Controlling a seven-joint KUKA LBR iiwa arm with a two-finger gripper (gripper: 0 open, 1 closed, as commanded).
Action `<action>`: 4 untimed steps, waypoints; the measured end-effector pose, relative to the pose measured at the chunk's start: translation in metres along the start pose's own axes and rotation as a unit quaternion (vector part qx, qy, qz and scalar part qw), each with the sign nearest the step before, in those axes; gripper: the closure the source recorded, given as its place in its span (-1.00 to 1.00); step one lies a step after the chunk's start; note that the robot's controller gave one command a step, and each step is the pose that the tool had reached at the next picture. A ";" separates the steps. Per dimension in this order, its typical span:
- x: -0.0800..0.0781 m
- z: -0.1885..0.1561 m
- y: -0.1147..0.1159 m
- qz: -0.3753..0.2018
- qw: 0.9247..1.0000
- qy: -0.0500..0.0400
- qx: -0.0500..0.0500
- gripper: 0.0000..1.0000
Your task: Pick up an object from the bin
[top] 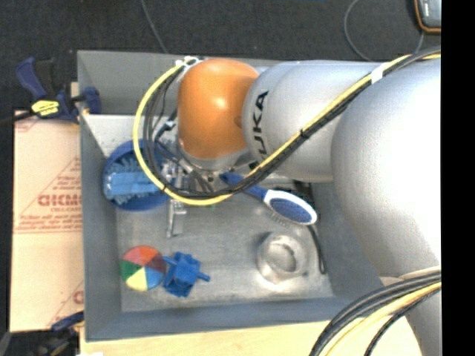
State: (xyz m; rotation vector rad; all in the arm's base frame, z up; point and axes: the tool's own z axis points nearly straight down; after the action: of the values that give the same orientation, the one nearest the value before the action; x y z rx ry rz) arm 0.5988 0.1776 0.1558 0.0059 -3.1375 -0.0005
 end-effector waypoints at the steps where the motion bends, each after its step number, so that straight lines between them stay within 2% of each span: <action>1: -0.002 -0.004 -0.001 0.002 1.000 -0.004 -0.001 -1.00; 2: 0.003 -0.014 -0.005 0.008 1.000 -0.003 -0.001 -1.00; 3: 0.018 -0.018 0.004 -0.001 1.000 -0.003 -0.001 -1.00; 4: 0.014 -0.019 -0.002 0.004 1.000 -0.006 -0.001 -1.00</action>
Offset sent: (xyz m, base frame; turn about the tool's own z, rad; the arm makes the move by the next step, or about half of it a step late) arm -0.0041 -0.0049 0.0125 0.0204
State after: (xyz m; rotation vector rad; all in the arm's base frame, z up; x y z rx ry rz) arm 0.5850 0.1752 0.1743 -0.0052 -3.1485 -0.0051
